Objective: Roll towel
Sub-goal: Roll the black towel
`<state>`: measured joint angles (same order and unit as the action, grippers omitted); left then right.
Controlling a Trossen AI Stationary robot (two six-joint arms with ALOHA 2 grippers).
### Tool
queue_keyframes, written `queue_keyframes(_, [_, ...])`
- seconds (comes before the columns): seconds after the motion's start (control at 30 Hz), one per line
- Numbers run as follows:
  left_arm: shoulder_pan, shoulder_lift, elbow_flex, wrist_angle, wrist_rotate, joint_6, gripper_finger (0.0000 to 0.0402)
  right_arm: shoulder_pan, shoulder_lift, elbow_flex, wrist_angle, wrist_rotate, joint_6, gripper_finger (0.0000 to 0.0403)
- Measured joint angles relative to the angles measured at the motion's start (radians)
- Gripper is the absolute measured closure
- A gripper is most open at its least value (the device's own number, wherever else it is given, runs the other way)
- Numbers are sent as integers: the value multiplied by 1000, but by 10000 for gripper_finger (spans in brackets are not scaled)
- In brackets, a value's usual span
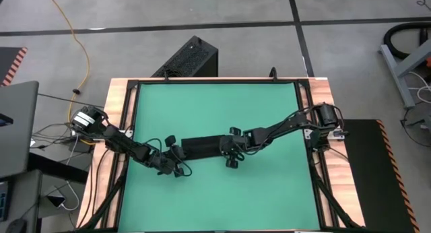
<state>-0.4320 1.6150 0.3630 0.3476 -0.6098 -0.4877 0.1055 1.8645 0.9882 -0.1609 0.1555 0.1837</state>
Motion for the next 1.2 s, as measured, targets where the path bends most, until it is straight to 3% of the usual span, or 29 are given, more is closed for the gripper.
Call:
queue_keyframes(0.33, [0,0,1,-1,14,7,401,31,-62,-9,-26,4,-30,374])
queue_keyframes(0.67, [0,0,0,2,14,13,401,31,-189,-11,-206,27,-42,378])
queue_keyframes(0.77, [0,0,0,2,14,13,401,49,-201,-11,-175,27,-63,379])
queue_keyframes(0.9, [0,0,0,2,14,13,401,107,-209,-7,-78,40,-166,381])
queue_keyframes(1.03, [0,0,-1,2,14,13,401,132,-209,-8,-91,97,-327,374])
queue_keyframes(1.2, [0,0,-1,2,21,12,401,132,-229,4,-92,66,-505,317])
